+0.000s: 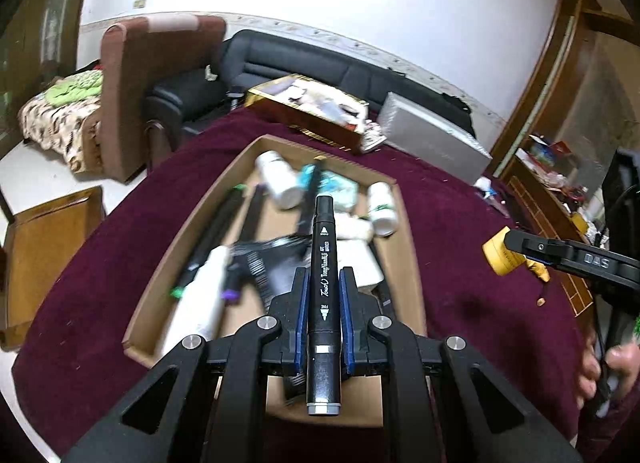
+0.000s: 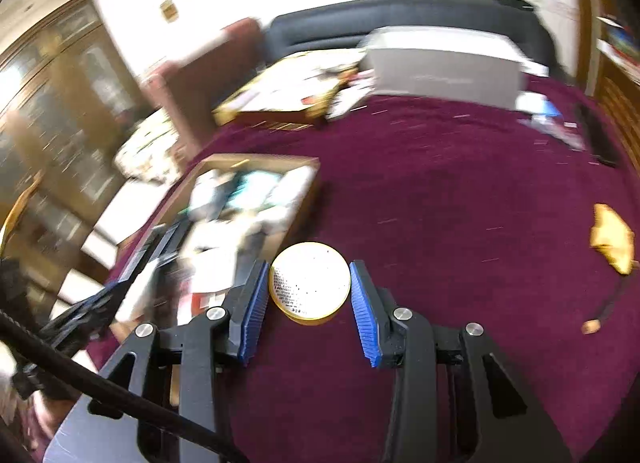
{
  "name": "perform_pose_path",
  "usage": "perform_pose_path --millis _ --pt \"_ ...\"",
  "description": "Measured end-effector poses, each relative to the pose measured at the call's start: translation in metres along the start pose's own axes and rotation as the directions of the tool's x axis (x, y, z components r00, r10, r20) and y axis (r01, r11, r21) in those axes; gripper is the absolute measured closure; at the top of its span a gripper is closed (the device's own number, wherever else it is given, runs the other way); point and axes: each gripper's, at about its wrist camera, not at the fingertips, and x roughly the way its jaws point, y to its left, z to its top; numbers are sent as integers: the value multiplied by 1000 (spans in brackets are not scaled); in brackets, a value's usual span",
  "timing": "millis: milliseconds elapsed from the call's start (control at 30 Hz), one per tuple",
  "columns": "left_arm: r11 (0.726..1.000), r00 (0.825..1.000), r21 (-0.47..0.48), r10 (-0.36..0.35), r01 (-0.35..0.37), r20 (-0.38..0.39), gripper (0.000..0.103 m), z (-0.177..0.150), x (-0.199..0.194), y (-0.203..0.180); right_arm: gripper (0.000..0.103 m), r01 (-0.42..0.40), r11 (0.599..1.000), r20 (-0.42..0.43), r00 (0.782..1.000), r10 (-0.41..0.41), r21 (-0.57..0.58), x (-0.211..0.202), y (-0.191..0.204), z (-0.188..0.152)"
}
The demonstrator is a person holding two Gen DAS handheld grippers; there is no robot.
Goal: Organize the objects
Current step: 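Lower the marker and yellow tape roll into the tray, open both grippers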
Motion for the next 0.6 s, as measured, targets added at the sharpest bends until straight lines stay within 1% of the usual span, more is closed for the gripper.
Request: perform_pose_path --millis 100,200,267,333,400,467,500,600 --pt "1000 1000 -5 27 -27 -9 91 -8 2 13 64 -61 997 -48 997 58 -54 19 42 -10" --pt "999 999 -17 32 -32 -21 91 -13 6 22 64 -60 991 -78 996 52 -116 35 74 -21" --pt "999 999 -19 39 -40 -25 91 -15 9 26 64 -62 987 -96 994 48 -145 43 87 -29" --pt "999 999 -20 43 -44 -31 91 -18 10 31 64 -43 983 -102 994 25 -178 50 99 -36" --pt "999 998 -24 44 -45 -36 91 -19 12 33 64 -1 977 -100 995 -21 -213 57 109 -43" --pt "998 998 -7 59 -59 -35 91 -21 14 32 64 34 971 -97 994 -58 -235 62 113 -48" --pt "997 997 12 76 -76 -29 91 -21 14 31 64 44 970 -97 993 -69 -240 64 113 -49" --pt "995 995 33 94 -94 -21 91 -23 14 30 64 79 964 -75 992 -101 -254 65 114 -49"
